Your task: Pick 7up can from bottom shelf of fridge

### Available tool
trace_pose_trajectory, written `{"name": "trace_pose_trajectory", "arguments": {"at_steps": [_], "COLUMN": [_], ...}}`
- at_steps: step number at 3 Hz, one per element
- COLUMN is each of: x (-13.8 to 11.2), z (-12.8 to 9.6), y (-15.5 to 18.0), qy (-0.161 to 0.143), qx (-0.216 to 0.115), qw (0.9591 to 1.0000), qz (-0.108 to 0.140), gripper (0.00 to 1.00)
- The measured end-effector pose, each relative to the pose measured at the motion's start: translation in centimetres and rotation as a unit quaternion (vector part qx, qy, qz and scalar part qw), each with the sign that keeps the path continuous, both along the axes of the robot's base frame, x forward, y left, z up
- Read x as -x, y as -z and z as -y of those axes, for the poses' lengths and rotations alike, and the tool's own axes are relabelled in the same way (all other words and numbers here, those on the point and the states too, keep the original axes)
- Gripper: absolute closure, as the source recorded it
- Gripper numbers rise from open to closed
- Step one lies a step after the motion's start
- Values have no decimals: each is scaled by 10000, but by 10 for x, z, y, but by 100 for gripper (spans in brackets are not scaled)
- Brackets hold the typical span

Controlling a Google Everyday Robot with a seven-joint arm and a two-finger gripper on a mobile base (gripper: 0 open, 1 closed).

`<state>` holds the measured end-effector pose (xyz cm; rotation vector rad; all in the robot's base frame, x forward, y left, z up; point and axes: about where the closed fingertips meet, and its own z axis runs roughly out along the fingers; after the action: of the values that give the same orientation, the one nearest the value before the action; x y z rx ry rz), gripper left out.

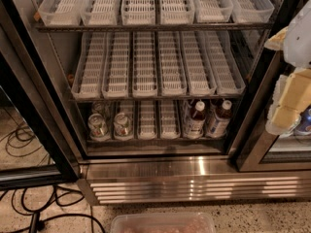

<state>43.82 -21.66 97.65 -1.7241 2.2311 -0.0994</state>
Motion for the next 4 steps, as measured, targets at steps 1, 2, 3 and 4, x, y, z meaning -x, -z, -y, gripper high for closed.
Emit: {"name": "trace_pose_trajectory", "arguments": {"at_steps": [1, 2, 3, 4], "x": [0, 0, -1, 2], "z": [0, -1, -7, -45], "y": [0, 38, 104, 168], "qy": [0, 43, 110, -113], "qx": [0, -172, -487, -728], "qw": [10000, 9997, 9981, 9965], "qz": [0, -167, -365, -402], "gripper": [0, 0, 0, 0]}}
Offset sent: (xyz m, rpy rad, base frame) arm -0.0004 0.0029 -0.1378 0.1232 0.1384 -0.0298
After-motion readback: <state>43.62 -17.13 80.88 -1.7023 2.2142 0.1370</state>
